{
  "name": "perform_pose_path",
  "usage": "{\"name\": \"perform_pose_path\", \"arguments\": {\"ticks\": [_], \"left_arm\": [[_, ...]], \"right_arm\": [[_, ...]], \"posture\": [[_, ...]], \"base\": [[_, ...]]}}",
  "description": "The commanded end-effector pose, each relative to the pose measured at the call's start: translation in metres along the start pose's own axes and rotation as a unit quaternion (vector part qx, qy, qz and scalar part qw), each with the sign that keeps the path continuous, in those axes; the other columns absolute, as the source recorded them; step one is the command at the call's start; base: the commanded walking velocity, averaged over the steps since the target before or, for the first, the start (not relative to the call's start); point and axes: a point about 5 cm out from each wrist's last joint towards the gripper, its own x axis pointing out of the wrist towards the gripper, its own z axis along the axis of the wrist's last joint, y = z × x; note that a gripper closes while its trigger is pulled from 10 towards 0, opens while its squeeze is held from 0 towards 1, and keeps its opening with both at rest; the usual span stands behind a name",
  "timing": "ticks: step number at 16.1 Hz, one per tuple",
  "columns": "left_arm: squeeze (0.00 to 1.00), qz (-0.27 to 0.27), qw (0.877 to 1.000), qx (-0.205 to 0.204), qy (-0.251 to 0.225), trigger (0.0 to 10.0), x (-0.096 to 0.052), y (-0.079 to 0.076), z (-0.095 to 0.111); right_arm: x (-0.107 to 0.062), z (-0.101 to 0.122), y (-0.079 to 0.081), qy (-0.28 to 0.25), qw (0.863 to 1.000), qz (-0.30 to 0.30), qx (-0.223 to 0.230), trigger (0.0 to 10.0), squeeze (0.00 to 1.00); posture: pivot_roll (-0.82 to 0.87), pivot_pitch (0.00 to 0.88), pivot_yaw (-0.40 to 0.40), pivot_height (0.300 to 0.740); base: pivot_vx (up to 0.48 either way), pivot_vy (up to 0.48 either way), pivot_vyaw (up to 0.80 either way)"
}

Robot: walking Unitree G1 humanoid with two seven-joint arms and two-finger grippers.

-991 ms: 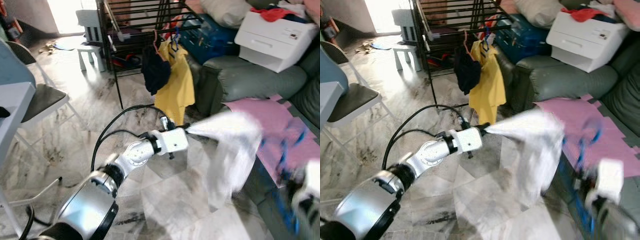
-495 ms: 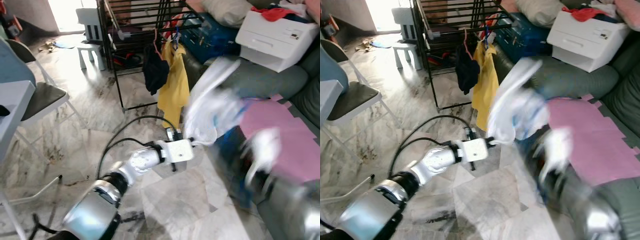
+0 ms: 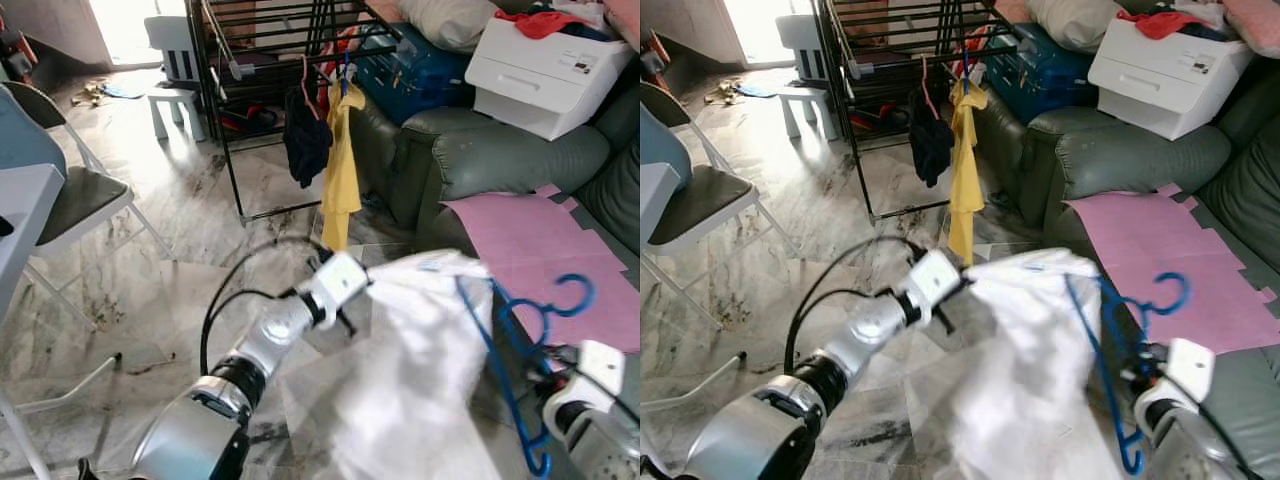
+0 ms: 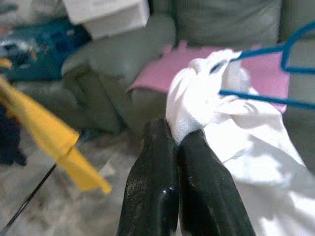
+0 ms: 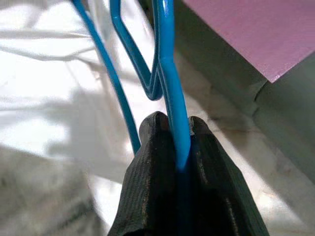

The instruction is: Hang hanger

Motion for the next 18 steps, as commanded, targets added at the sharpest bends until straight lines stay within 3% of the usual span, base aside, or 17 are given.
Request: {"name": "perform_pose_path", "arguments": {"ticks": [1, 3, 5, 7, 9, 10, 11, 12, 13, 14, 15, 16, 18], "left_arm": [[0.00, -0.003, 1.000, 0.002, -0.028, 10.0, -0.006, 0.013, 0.007], [0.00, -0.038, 0.999, 0.007, -0.019, 10.0, -0.011, 0.008, 0.000], [0.00, -0.172, 0.985, 0.011, 0.022, 10.0, -0.023, -0.025, -0.024], [0.00, -0.206, 0.977, 0.035, 0.036, 10.0, -0.023, -0.041, -0.029], [0.00, -0.191, 0.980, 0.045, 0.030, 10.0, -0.013, -0.049, -0.023], [0.00, -0.191, 0.980, 0.042, 0.023, 10.0, -0.010, -0.051, -0.019], [0.00, -0.190, 0.981, 0.045, 0.015, 10.0, -0.007, -0.053, -0.014], [0.00, -0.188, 0.981, 0.048, 0.010, 10.0, -0.005, -0.054, -0.012], [0.00, -0.172, 0.984, 0.042, -0.004, 10.0, 0.001, -0.053, -0.005], [0.00, -0.178, 0.983, 0.039, -0.011, 10.0, 0.002, -0.055, -0.002], [0.00, -0.185, 0.982, 0.028, -0.014, 10.0, 0.002, -0.055, -0.001], [0.00, -0.205, 0.979, 0.001, -0.010, 10.0, -0.002, -0.057, -0.005], [0.00, -0.213, 0.977, 0.009, -0.004, 10.0, -0.005, -0.059, -0.009]], "right_arm": [[-0.001, 0.022, -0.023, -0.058, 0.994, -0.071, 0.052, 10.0, 0.00], [0.000, 0.037, -0.022, -0.088, 0.991, -0.072, 0.076, 10.0, 0.00], [0.001, 0.083, 0.004, -0.173, 0.974, -0.008, 0.147, 10.0, 0.00], [-0.003, 0.105, 0.048, -0.203, 0.966, 0.090, 0.135, 10.0, 0.00], [-0.012, 0.117, 0.107, -0.210, 0.950, 0.201, 0.111, 10.0, 0.00], [-0.016, 0.118, 0.127, -0.202, 0.941, 0.246, 0.117, 10.0, 0.00], [-0.020, 0.112, 0.152, -0.175, 0.933, 0.300, 0.099, 10.0, 0.00], [-0.022, 0.108, 0.161, -0.162, 0.931, 0.317, 0.081, 10.0, 0.00], [-0.019, 0.072, 0.187, -0.091, 0.939, 0.328, -0.052, 10.0, 0.00], [-0.021, 0.051, 0.191, -0.075, 0.932, 0.334, -0.119, 10.0, 0.00], [-0.016, 0.052, 0.183, -0.089, 0.944, 0.299, -0.107, 10.0, 0.00], [-0.008, 0.068, 0.164, -0.141, 0.958, 0.235, -0.082, 10.0, 0.00], [-0.005, 0.080, 0.154, -0.164, 0.964, 0.203, -0.054, 10.0, 0.00]], "posture": [[-0.07, 0.000, -0.006, 0.740], [-0.07, 0.000, -0.011, 0.740], [-0.07, 0.000, -0.017, 0.740], [-0.07, 0.000, -0.023, 0.740], [-0.07, 0.000, -0.024, 0.740], [-0.07, 0.000, -0.023, 0.740], [-0.08, 0.000, -0.023, 0.740], [-0.08, 0.000, -0.022, 0.740], [-0.08, 0.000, -0.022, 0.740], [-0.08, 0.000, -0.024, 0.740], [-0.07, 0.000, -0.024, 0.740], [-0.08, 0.000, -0.020, 0.740], [-0.08, 0.000, -0.020, 0.740]], "base": [[0.000, 0.000, 0.00], [0.000, 0.000, 0.00], [0.000, 0.000, 0.00], [0.000, 0.000, 0.00], [0.000, 0.000, 0.00], [0.000, 0.000, 0.00], [0.000, 0.000, 0.00], [0.000, 0.000, 0.00], [0.000, 0.000, 0.00], [0.000, 0.000, 0.00], [0.000, 0.000, 0.00], [0.000, 0.000, 0.00], [0.000, 0.000, 0.00]]}}
